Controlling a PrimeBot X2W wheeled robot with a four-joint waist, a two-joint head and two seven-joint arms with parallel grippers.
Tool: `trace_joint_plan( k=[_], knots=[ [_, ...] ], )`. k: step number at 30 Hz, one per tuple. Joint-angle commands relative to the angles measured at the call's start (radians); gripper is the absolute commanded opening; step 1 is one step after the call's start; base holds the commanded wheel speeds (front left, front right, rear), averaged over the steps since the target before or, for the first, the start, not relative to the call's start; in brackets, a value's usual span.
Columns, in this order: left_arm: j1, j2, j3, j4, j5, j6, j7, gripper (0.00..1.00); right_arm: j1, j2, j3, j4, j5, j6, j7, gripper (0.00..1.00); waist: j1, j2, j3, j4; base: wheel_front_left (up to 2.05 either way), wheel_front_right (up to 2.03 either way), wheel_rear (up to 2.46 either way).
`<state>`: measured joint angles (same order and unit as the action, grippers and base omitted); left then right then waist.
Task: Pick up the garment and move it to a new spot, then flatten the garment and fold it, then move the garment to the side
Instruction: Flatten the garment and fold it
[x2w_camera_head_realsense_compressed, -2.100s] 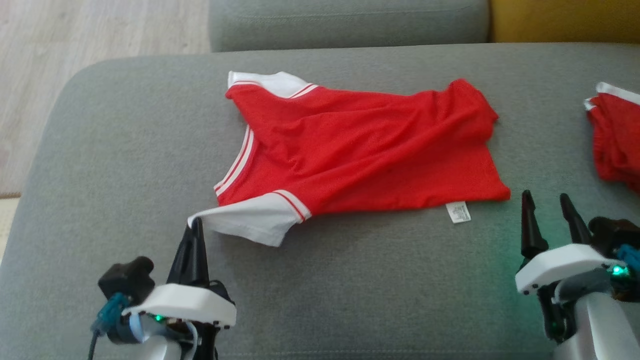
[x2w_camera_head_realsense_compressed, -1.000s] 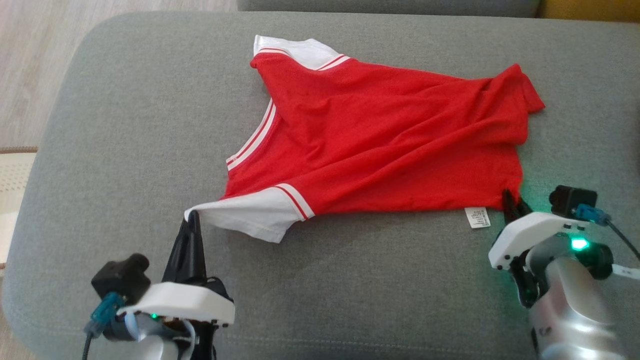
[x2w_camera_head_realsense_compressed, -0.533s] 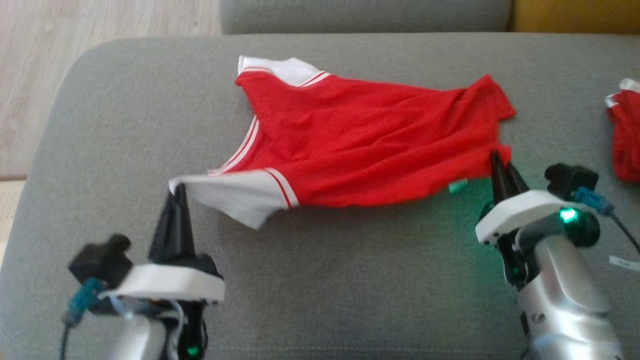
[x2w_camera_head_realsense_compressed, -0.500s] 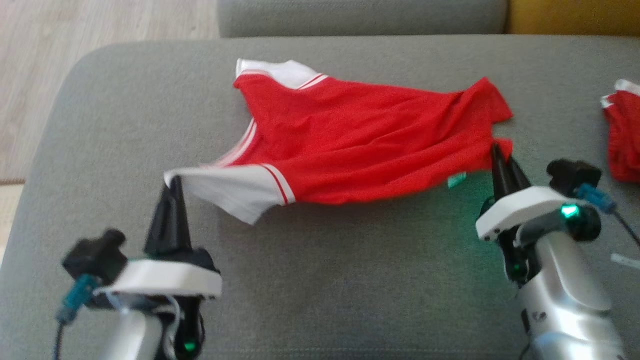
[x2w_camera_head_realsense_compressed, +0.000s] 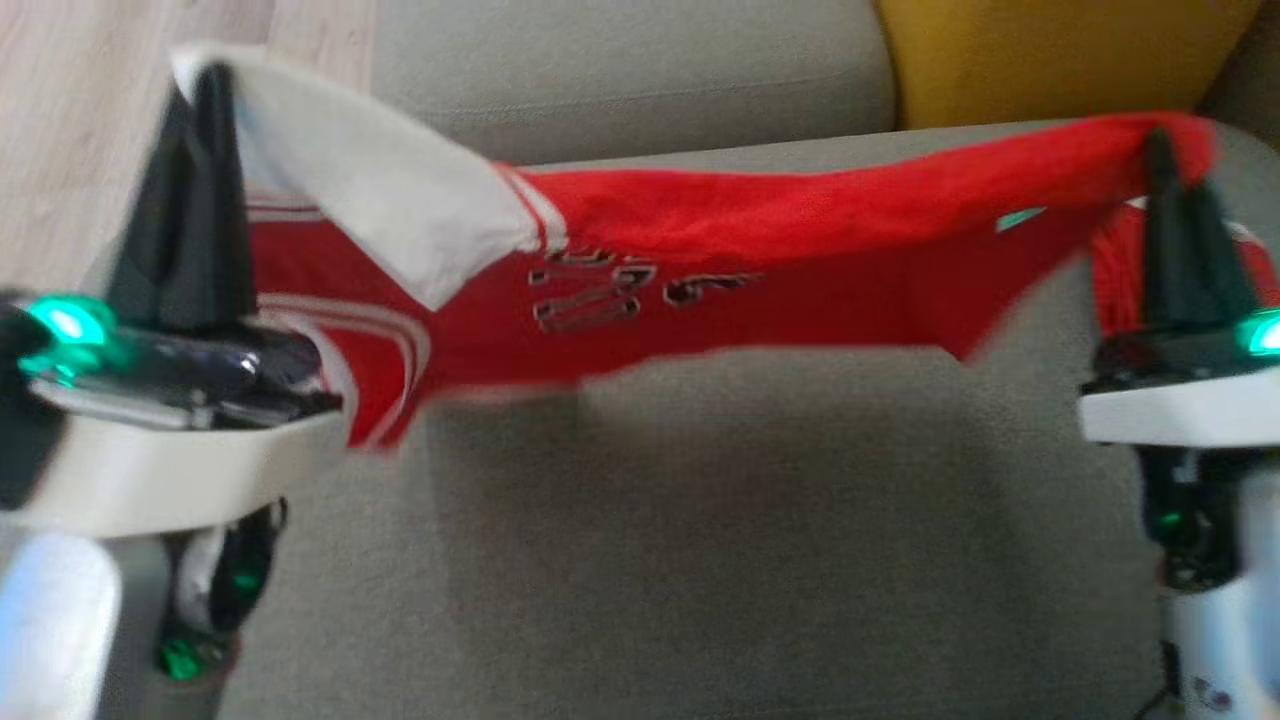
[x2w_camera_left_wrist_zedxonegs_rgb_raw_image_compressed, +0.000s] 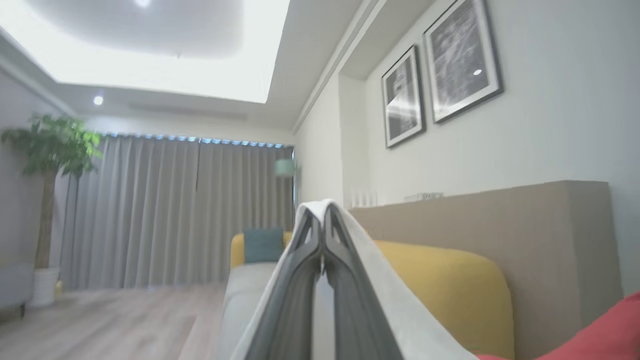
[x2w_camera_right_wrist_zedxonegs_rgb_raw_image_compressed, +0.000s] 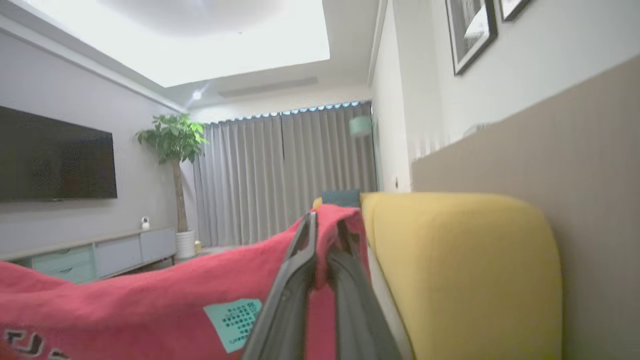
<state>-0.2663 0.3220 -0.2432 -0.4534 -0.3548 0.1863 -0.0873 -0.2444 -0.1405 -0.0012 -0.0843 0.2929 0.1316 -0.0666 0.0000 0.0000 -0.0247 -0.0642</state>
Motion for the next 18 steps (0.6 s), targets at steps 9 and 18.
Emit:
trace_joint_plan(
  k=[9,18],
  knots=[
    [-0.299,0.123,0.060,-0.208,0.070,-0.034,0.156,0.00,-0.023,-0.040,-0.040,-0.423,-0.072,-0.001,0.135,0.00,0.0000,0.0000,-0.003,-0.031,0.00,0.00,0.00],
    [-0.479,0.121,0.033,-0.009,0.047,-0.073,0.214,0.00,-0.173,-0.050,0.026,-0.356,-0.046,-0.001,0.183,0.00,0.0000,0.0000,0.150,-0.025,0.00,0.00,0.00]
  ],
)
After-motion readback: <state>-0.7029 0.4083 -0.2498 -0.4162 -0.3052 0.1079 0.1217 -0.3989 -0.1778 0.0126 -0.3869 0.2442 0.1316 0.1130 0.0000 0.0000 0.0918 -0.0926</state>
